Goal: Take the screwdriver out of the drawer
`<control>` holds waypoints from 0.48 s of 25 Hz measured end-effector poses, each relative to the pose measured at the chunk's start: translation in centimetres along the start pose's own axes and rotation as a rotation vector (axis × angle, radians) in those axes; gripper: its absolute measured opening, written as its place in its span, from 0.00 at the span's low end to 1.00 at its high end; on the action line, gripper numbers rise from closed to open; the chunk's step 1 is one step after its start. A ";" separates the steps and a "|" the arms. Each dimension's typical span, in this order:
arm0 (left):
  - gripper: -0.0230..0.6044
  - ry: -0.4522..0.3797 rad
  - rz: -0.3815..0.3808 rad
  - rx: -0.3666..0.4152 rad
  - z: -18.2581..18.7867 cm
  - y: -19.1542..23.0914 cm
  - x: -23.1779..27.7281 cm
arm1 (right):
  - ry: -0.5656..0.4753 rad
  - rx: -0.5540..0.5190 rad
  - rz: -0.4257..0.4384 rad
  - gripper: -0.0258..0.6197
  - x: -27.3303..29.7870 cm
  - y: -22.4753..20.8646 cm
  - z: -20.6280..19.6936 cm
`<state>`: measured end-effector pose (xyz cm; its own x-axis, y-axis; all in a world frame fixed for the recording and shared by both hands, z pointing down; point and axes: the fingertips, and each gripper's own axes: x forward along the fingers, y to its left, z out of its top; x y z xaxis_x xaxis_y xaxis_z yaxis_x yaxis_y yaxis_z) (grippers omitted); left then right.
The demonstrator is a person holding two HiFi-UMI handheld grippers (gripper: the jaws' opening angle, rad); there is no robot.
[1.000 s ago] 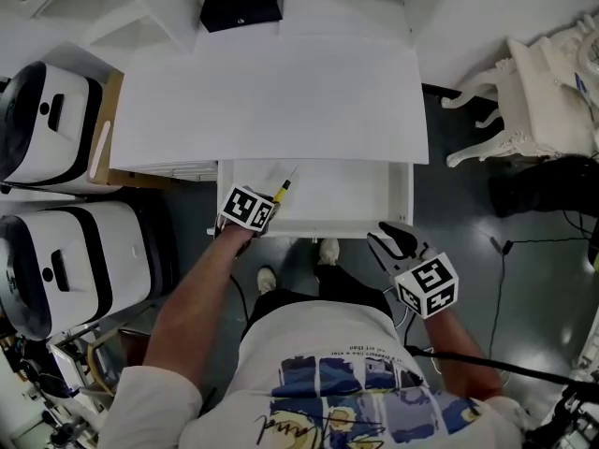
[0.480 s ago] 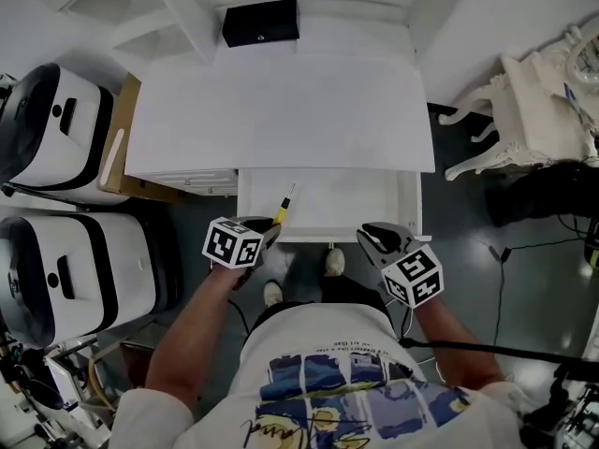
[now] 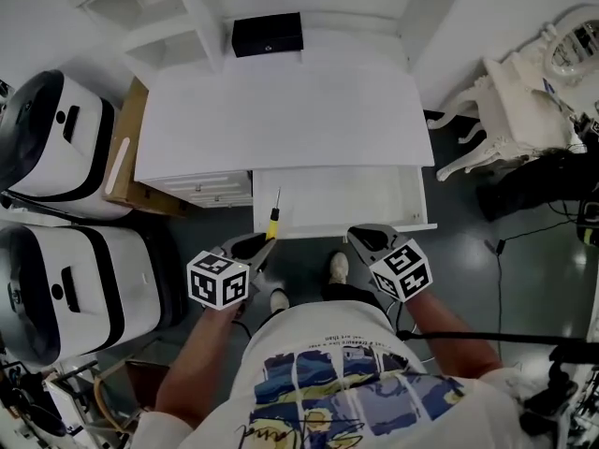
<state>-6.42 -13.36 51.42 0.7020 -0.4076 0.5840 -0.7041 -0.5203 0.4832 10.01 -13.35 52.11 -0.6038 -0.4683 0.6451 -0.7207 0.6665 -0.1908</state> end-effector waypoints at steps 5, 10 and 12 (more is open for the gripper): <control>0.16 -0.046 -0.010 0.042 -0.2 -0.3 -4.2 | 0.001 -0.015 -0.012 0.09 0.8 3.6 0.5; 0.16 -0.066 -0.031 0.071 -1.1 -0.7 -7.3 | 0.000 -0.012 -0.034 0.09 1.2 6.4 0.3; 0.16 -0.074 -0.039 0.079 -1.5 -0.9 -8.4 | -0.004 -0.010 -0.040 0.08 1.3 7.6 0.2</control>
<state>-11.84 -8.33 47.10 0.7369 -0.4381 0.5148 -0.6672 -0.5936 0.4500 3.64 -9.01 51.35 -0.5761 -0.4970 0.6489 -0.7409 0.6528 -0.1578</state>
